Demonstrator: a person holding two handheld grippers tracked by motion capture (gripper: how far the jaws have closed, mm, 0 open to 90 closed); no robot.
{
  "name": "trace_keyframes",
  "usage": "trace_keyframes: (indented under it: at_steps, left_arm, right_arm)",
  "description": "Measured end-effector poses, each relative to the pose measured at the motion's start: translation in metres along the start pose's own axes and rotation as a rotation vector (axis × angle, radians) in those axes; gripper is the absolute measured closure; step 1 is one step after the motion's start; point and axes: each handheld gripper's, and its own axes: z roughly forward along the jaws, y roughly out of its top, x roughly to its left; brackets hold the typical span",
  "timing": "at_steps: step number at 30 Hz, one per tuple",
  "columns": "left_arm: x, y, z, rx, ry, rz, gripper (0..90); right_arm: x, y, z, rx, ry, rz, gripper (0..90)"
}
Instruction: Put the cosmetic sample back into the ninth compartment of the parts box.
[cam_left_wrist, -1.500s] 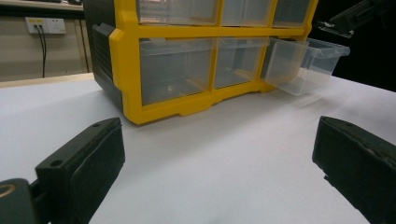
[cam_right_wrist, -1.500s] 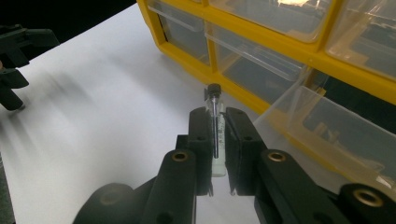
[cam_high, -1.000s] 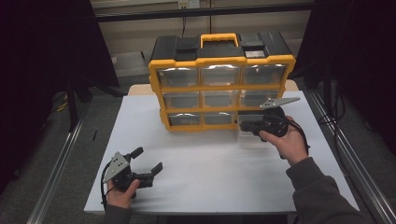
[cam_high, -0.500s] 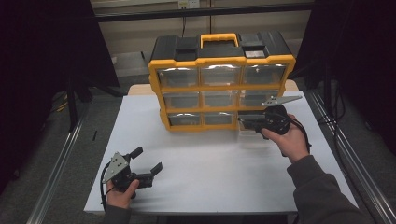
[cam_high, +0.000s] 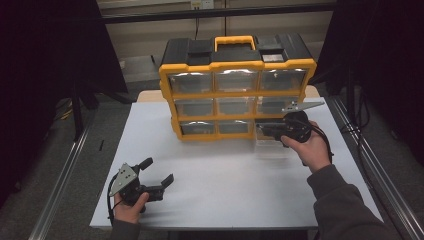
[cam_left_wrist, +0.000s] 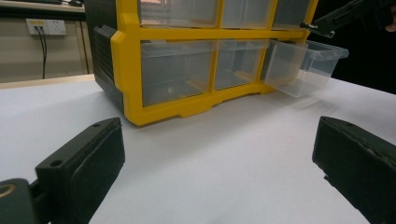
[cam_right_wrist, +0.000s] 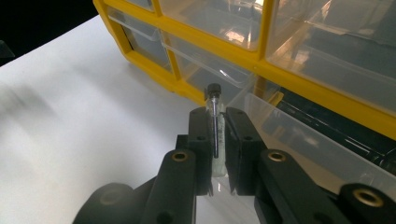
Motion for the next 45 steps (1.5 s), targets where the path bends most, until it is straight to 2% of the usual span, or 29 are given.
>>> trace_keyframes:
  at_steps: [1,2,4,11,18,21,24,25,35,43,45]
  left_arm:
    - [-0.001,0.000,0.001,-0.007,0.001,-0.011,2.6]
    - [-0.001,0.000,0.000,0.003,-0.009,0.002,2.6]
    - [0.000,0.000,0.000,-0.001,0.000,-0.002,2.6]
    - [0.000,0.000,0.000,0.000,-0.018,0.002,2.6]
    - [-0.001,0.000,0.001,-0.009,-0.002,-0.012,2.6]
    - [0.001,0.000,0.000,-0.001,-0.011,0.000,2.6]
    - [-0.001,0.000,0.000,-0.010,0.001,-0.011,2.6]
    - [0.000,0.000,0.000,-0.007,0.005,-0.003,2.6]
    - [0.000,-0.001,0.000,-0.004,-0.009,-0.002,2.6]
    - [-0.001,0.000,0.000,-0.010,-0.001,-0.012,2.6]
    - [0.000,0.000,0.000,-0.003,-0.002,-0.003,2.6]
  right_arm:
    - [0.000,0.000,0.000,-0.001,-0.002,0.001,81.5]
    - [-0.001,0.000,0.000,0.000,-0.002,0.003,81.5]
    - [-0.001,0.000,0.001,0.002,-0.005,0.004,81.5]
    - [-0.006,-0.001,-0.001,-0.006,-0.023,0.010,81.5]
    - [-0.008,-0.002,0.001,0.004,-0.028,0.013,81.5]
    - [-0.009,-0.003,0.002,0.007,-0.033,0.007,81.5]
    - [-0.010,-0.003,0.002,0.003,-0.044,0.006,81.5]
    - [-0.010,-0.003,0.003,0.003,-0.042,0.006,81.5]
    - [-0.014,-0.007,0.004,0.008,-0.055,0.014,81.5]
    - [-0.017,-0.012,0.005,0.011,-0.060,0.020,81.5]
    - [-0.016,-0.013,0.006,0.011,-0.061,0.021,81.5]
